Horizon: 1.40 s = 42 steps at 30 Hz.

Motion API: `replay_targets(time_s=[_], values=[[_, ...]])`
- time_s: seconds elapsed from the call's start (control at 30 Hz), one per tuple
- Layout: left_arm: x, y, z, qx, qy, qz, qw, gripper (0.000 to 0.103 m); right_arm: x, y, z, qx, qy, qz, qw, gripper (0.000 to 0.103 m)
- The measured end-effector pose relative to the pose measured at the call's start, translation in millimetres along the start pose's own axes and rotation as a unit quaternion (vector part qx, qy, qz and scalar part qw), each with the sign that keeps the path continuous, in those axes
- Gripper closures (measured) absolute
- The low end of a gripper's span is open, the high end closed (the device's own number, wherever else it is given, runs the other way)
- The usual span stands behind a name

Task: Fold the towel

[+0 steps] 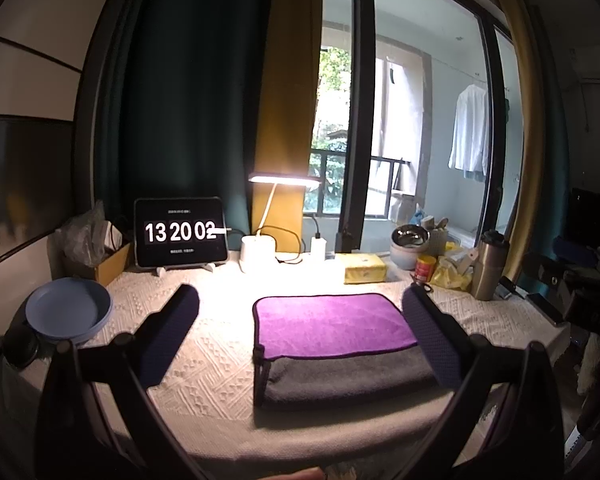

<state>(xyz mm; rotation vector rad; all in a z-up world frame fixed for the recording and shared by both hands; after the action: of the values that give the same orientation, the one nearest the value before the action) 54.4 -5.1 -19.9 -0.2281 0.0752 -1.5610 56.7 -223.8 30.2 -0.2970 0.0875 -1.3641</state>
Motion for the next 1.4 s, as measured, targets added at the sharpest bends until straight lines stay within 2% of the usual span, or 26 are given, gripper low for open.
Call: replay_targets(time_s=[1.4], values=[[3.7, -0.6, -1.6, 0.0, 0.004, 0.0, 1.0, 0.001, 3.2, 2.9, -12.3, -0.008, 0.004, 0.002, 1.0, 0.017]])
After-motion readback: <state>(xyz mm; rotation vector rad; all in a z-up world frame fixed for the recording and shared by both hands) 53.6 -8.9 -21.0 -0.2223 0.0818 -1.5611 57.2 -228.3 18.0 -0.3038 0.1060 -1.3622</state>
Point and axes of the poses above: each gripper's, at about its wrist camera, not at the fingertips, and y roughly the way its jaws point, x to its right, z to its top, the point moved 5 cm from there along y, roughly the way its jaws point, and after that the axes turned 2 degrees about x, right-handed, at the moved point
